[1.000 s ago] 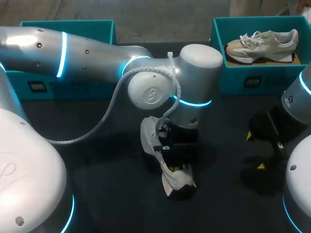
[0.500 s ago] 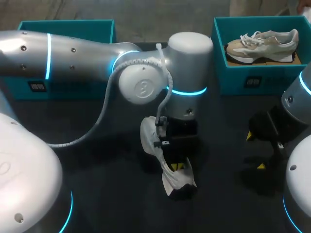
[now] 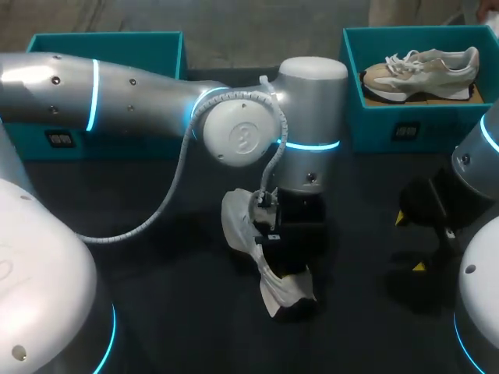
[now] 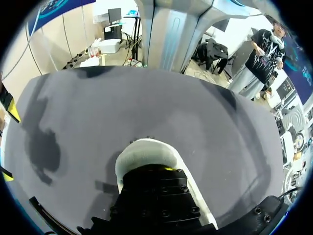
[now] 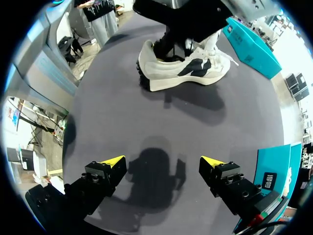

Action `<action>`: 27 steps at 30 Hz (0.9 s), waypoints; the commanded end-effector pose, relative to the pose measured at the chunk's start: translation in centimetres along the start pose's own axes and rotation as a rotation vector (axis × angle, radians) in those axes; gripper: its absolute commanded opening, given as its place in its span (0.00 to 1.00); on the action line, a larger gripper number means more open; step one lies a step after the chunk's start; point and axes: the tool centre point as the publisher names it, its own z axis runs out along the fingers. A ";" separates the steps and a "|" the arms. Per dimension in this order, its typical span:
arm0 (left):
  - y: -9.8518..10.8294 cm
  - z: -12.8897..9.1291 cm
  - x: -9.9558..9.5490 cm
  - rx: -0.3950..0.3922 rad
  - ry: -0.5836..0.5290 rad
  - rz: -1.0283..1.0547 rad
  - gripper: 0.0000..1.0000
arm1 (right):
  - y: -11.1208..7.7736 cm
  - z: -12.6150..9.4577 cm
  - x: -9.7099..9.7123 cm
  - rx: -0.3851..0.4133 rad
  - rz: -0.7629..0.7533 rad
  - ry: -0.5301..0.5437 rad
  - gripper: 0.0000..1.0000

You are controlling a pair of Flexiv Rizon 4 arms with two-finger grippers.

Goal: Take the shoe out of the shoebox, open the shoe tongue, remove and reinsert the insole, then place the shoe into the shoebox

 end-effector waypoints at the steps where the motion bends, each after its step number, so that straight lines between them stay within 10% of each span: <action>1: 0.2 1.0 -0.2 -0.009 -0.001 -0.003 0.00 | 0.0 0.0 0.1 0.003 0.000 -0.002 1.00; 14: 1.5 4.0 0.5 -0.103 -0.021 -0.041 0.00 | 0.0 0.0 0.1 0.003 0.000 -0.002 1.00; 27: 0.3 -0.6 1.5 -0.135 -0.029 -0.017 0.00 | 0.0 0.0 0.1 0.003 0.000 -0.002 1.00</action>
